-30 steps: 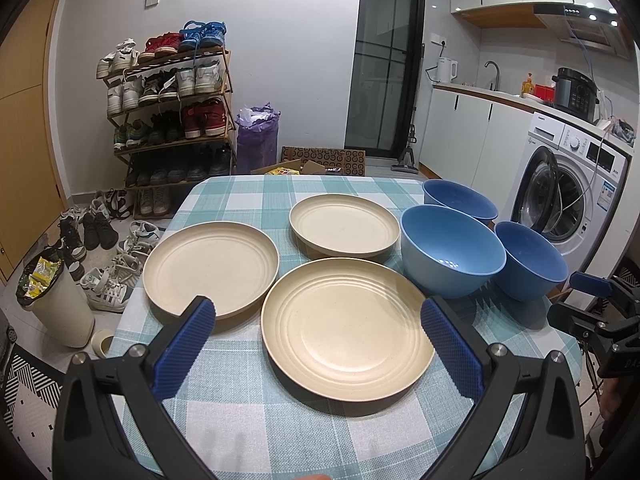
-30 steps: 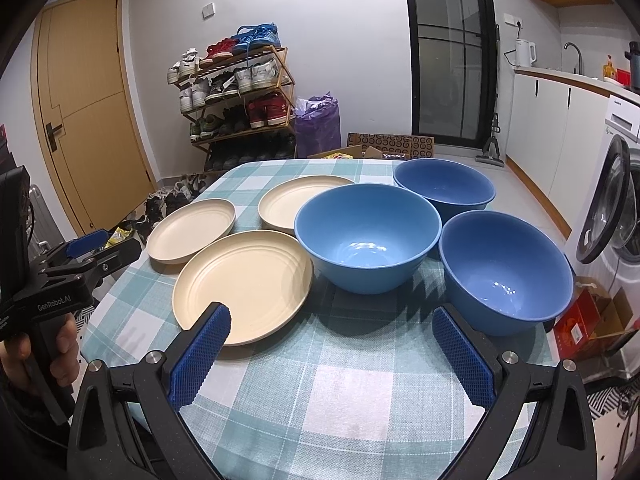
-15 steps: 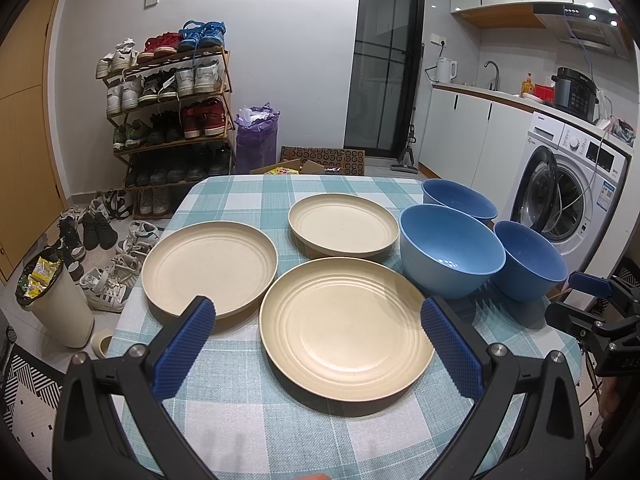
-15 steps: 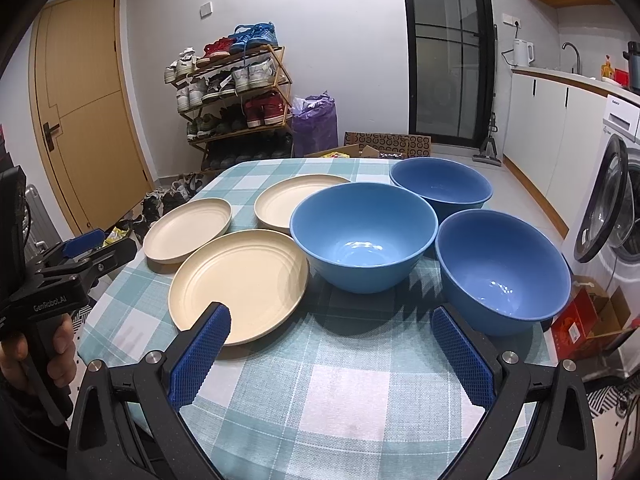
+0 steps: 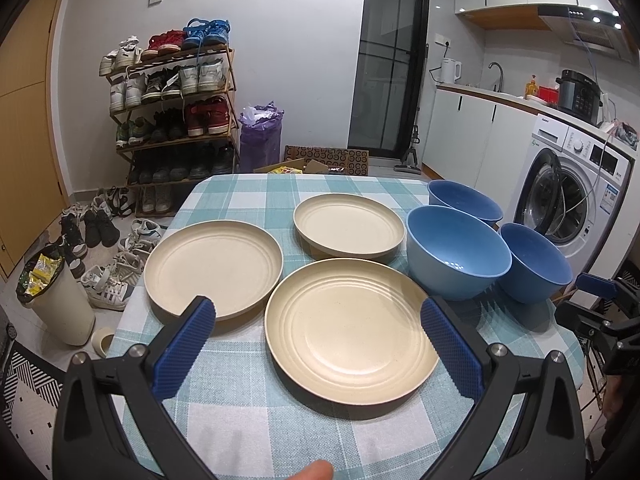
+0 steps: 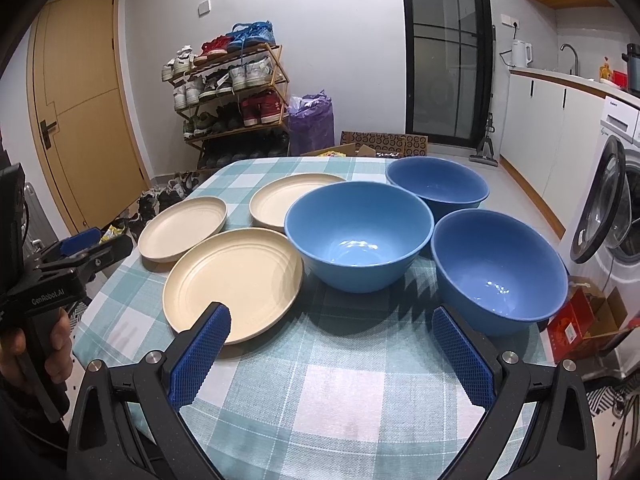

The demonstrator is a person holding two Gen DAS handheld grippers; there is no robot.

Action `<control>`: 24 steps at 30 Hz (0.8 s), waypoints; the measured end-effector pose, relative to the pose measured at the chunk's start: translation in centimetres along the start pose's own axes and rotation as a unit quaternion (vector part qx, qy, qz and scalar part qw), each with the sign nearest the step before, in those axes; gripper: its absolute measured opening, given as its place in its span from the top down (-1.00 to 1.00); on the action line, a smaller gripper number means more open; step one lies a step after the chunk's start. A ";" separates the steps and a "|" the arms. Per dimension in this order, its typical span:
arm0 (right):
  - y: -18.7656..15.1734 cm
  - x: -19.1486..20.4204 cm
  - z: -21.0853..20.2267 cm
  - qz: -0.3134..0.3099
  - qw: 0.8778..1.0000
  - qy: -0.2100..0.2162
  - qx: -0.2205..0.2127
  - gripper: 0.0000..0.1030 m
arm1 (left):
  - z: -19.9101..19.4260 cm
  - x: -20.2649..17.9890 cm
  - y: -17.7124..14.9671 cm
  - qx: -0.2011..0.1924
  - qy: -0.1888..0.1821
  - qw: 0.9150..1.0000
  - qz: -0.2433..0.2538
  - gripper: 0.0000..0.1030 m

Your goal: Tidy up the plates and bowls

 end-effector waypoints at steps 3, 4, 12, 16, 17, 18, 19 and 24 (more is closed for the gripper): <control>0.1 -0.2 0.0 0.000 1.000 -0.003 0.002 -0.99 | -0.1 -0.2 0.1 -0.004 -0.001 1.000 0.005 -1.00; 0.1 -0.3 -0.1 0.003 1.000 -0.001 0.001 -0.99 | -0.2 -0.3 0.1 -0.006 -0.002 1.000 0.006 -1.00; 0.6 -0.9 -0.7 0.003 1.000 0.000 -0.007 -0.99 | 0.1 0.0 0.7 -0.010 -0.004 1.000 0.009 -1.00; 1.2 -1.2 -1.1 0.002 1.000 0.009 -0.013 -0.99 | 0.5 0.3 1.4 -0.009 0.002 1.000 0.006 -1.00; 1.4 -1.3 -1.2 0.002 1.000 0.013 -0.014 -0.99 | 0.5 0.3 1.6 -0.009 0.000 1.000 0.005 -1.00; 1.6 -1.3 -1.3 0.001 1.000 0.015 -0.015 -0.99 | 0.6 0.3 1.7 -0.010 -0.001 1.000 0.005 -1.00; 1.9 -1.3 -1.4 -0.001 1.000 0.015 -0.017 -0.99 | 0.6 0.3 1.9 -0.012 0.001 1.000 0.007 -1.00; 3.5 -1.3 -1.7 -0.008 0.999 0.023 -0.027 -0.99 | 0.9 0.3 2.9 -0.014 0.009 1.000 0.017 -1.00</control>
Point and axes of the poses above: each gripper's, at about its wrist camera, not at the fingertips, and z roughly the way its jaws point, x to its left, y to its top, the point moved 2 cm from there along z, roughly the way its jaws point, and after that the axes turned 6 degrees about -y, right-handed, at the moved point
